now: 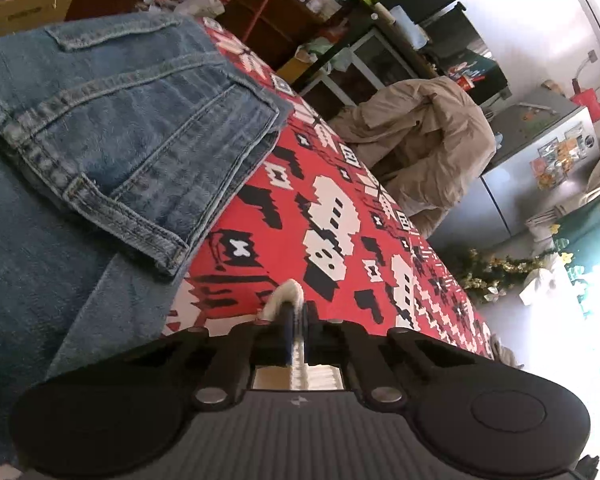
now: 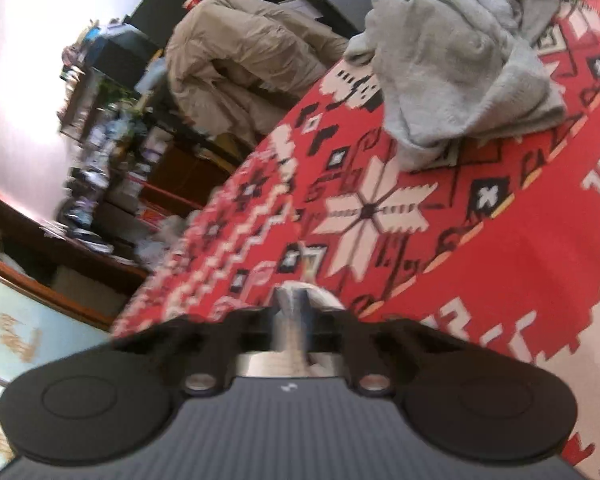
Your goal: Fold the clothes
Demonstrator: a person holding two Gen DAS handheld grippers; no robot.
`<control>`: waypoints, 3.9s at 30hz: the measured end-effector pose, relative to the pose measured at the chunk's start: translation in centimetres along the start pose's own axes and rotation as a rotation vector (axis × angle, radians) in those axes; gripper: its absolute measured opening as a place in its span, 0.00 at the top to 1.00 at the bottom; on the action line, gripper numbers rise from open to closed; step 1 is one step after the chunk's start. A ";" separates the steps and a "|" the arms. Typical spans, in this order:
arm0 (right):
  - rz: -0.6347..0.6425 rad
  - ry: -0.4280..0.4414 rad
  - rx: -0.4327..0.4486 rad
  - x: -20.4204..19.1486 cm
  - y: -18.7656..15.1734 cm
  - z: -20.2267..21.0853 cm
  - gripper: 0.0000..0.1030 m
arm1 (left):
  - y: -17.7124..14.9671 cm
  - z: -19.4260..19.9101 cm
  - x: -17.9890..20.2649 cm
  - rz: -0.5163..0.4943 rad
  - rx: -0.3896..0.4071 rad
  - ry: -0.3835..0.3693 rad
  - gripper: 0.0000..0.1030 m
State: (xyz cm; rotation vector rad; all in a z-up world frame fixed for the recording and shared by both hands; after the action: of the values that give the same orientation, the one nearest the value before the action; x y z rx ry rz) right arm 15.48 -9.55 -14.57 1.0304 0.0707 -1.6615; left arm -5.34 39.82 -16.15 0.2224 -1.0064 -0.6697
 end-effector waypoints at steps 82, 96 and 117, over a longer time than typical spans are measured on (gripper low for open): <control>0.817 -0.211 0.232 -23.0 -11.0 23.5 0.01 | -8.5 11.1 22.0 -0.665 0.077 0.062 0.01; 0.671 -0.223 0.266 -22.9 -5.7 6.8 0.01 | -3.9 -0.4 18.4 -0.552 -0.062 0.056 0.07; 0.845 -0.131 0.010 -20.6 -14.7 -3.5 0.90 | -8.8 -7.2 14.1 -0.527 -0.236 0.051 0.99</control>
State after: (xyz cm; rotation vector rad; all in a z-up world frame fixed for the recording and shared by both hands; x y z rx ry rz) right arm 5.41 13.46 -9.96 0.7895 -0.4094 -0.9452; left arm 2.04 23.43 -14.12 0.2992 -0.8118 -1.2480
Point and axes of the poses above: each gripper's, at about its wrist camera, not at the fingertips, and z roughly against the way its jaws point, x to its right, y to its top, the point moved 3 cm from there along -z, roughly the way its jaws point, and after that the axes turned 5 degrees about -y, right-handed, at the moved point
